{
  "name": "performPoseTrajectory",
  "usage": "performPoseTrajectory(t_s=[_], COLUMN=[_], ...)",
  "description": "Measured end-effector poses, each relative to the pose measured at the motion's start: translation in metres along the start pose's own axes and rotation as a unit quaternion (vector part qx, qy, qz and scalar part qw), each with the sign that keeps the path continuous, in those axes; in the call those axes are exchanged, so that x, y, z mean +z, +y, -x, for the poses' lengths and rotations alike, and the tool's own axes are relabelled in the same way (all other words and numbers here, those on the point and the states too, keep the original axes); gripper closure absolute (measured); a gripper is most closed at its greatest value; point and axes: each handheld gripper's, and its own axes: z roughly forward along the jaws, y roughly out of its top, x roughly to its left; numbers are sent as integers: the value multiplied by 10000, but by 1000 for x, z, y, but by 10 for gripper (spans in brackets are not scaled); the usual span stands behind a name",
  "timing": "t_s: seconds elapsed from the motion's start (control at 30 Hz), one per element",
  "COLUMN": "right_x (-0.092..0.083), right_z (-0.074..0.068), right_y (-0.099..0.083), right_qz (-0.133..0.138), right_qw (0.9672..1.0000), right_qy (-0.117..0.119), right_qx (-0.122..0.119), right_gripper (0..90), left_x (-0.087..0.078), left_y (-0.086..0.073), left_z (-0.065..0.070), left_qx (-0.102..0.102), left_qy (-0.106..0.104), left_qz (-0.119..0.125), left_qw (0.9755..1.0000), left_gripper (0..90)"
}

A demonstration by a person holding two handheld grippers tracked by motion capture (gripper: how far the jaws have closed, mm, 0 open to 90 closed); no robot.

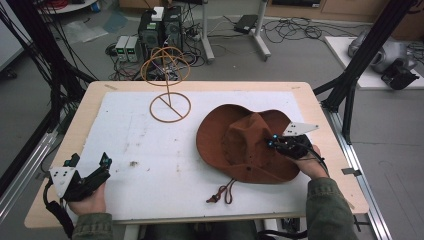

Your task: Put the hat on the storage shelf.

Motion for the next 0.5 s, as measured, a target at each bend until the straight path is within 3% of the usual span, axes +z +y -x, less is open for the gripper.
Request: performPoseTrajectory(t_s=[0.27, 0.5], right_x=[-6, -12], right_z=[-1, -3], right_y=[2, -1], right_qz=[193, 442], right_qw=[9996, 9975], right_qy=[16, 57], right_qx=[209, 551], right_gripper=[887, 886], left_x=[0, 0], left_y=[0, 0], left_z=[0, 0], left_qx=[-10, -77], left_qy=[2, -36], left_qz=[1, -4], left_qw=[10000, 10000], left_gripper=[121, 121])
